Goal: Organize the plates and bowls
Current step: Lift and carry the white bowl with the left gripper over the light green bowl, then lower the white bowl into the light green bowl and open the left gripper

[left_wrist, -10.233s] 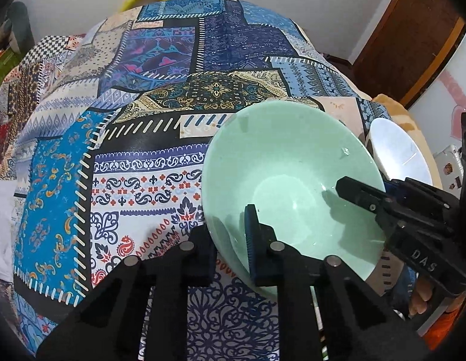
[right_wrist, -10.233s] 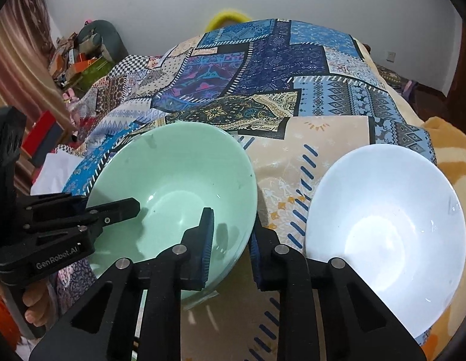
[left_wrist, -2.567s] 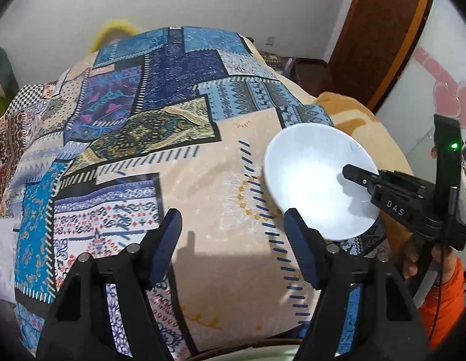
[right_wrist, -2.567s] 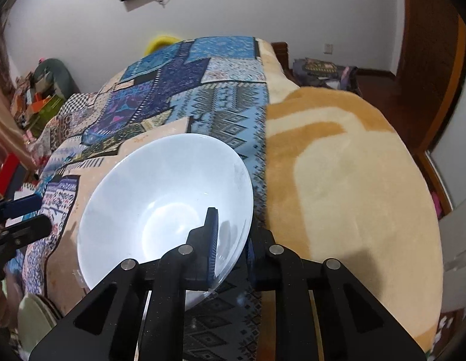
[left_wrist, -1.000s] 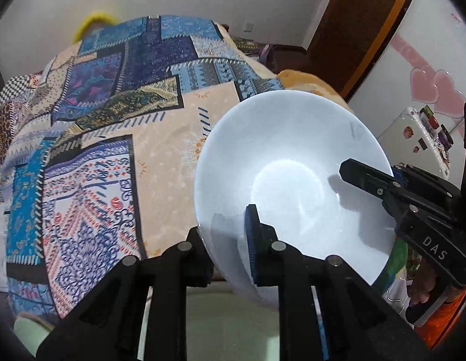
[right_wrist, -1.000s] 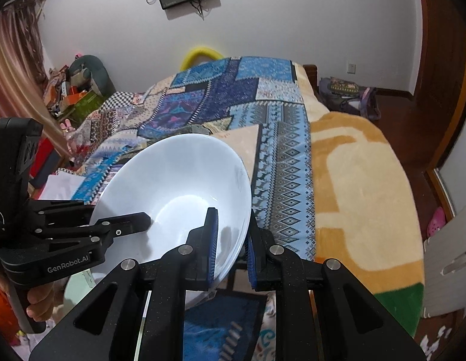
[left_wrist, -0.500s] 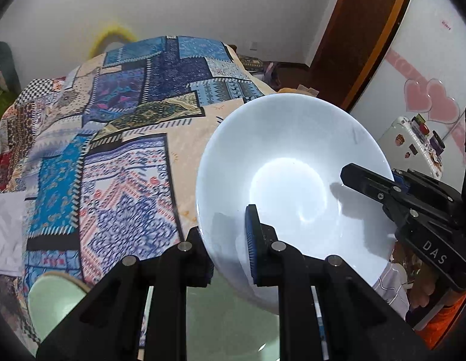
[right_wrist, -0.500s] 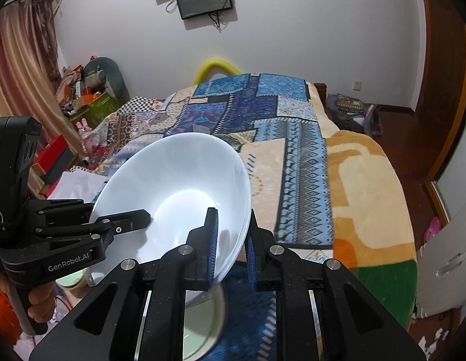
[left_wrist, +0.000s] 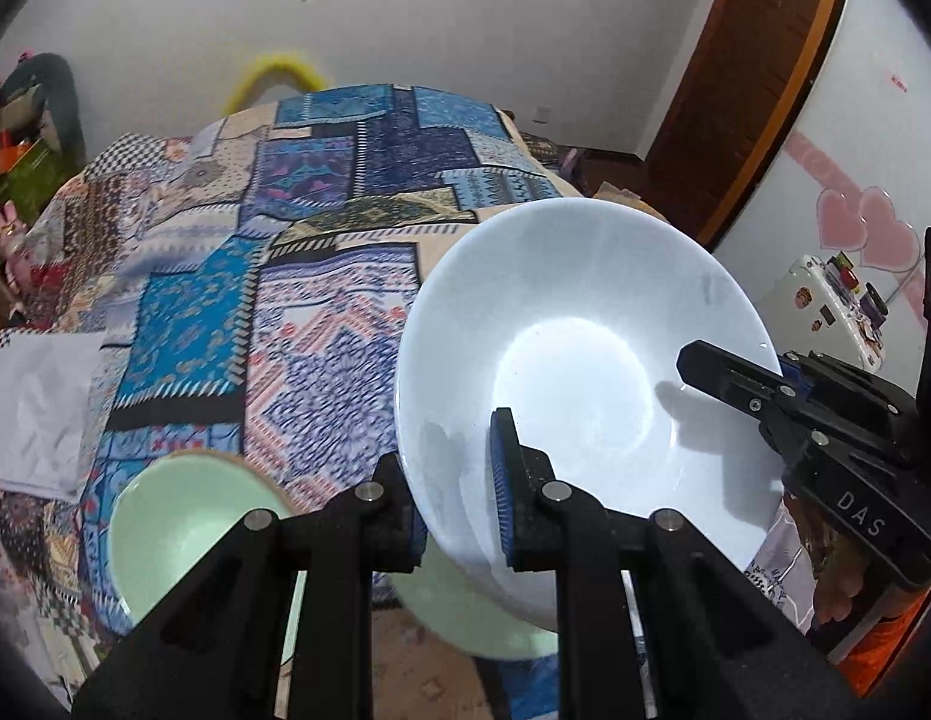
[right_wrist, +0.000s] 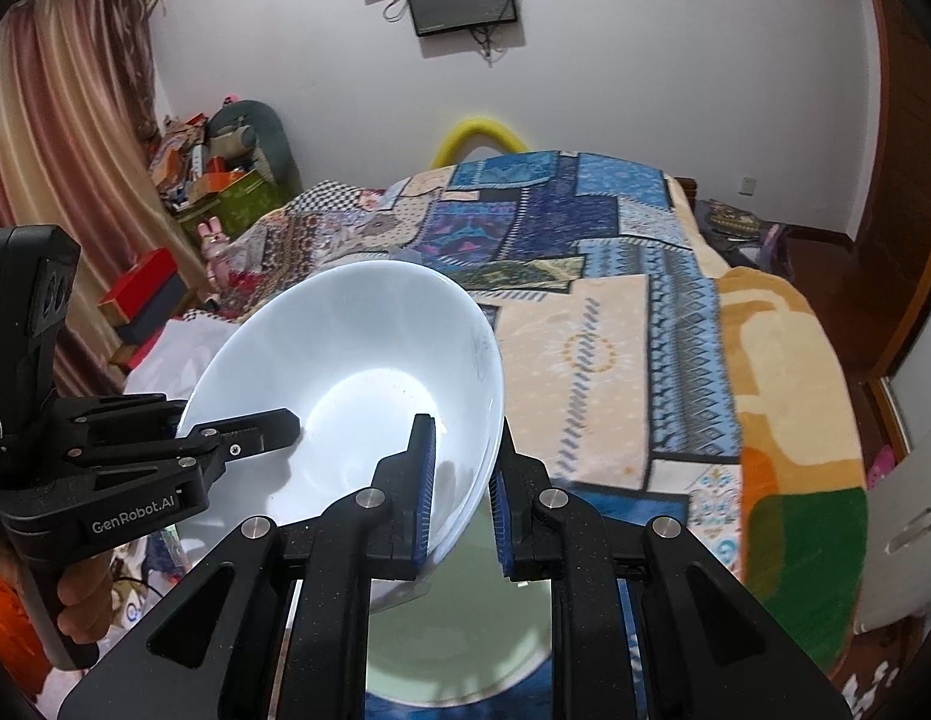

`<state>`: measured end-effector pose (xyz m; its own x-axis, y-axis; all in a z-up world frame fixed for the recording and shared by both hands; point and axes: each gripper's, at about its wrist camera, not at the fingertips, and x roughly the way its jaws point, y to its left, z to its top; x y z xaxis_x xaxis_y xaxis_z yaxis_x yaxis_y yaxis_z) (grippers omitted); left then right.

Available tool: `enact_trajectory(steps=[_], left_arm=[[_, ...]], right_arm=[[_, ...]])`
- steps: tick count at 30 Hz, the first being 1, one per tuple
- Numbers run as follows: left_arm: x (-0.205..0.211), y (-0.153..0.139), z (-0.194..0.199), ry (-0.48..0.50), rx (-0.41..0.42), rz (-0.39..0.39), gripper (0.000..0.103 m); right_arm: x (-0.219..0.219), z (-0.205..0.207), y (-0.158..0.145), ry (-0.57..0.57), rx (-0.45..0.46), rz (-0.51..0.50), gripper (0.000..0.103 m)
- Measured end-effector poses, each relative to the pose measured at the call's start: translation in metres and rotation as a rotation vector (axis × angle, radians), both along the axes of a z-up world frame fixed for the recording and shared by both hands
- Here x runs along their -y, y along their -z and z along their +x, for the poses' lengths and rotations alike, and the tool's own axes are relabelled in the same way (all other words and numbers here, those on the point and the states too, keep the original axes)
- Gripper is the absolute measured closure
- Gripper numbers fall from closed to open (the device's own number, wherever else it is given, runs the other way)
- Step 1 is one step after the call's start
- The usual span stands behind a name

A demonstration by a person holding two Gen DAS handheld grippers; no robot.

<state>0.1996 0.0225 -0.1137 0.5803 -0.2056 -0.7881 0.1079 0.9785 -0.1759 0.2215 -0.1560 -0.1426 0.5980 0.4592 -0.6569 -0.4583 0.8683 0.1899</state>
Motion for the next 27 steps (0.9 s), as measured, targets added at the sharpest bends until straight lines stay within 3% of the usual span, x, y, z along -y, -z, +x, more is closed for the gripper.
enact_trajectory(steps=[17, 27], left_arm=[[-0.093, 0.009, -0.06, -0.145, 0.002, -0.016, 0.086], [-0.139, 0.026, -0.075, -0.23, -0.025, -0.025, 0.086]], right_arm=[[-0.082, -0.033, 0.018, -0.135, -0.043, 0.018, 0.088], [-0.126, -0.038, 0.033, -0.213, -0.081, 0.02, 0.088]])
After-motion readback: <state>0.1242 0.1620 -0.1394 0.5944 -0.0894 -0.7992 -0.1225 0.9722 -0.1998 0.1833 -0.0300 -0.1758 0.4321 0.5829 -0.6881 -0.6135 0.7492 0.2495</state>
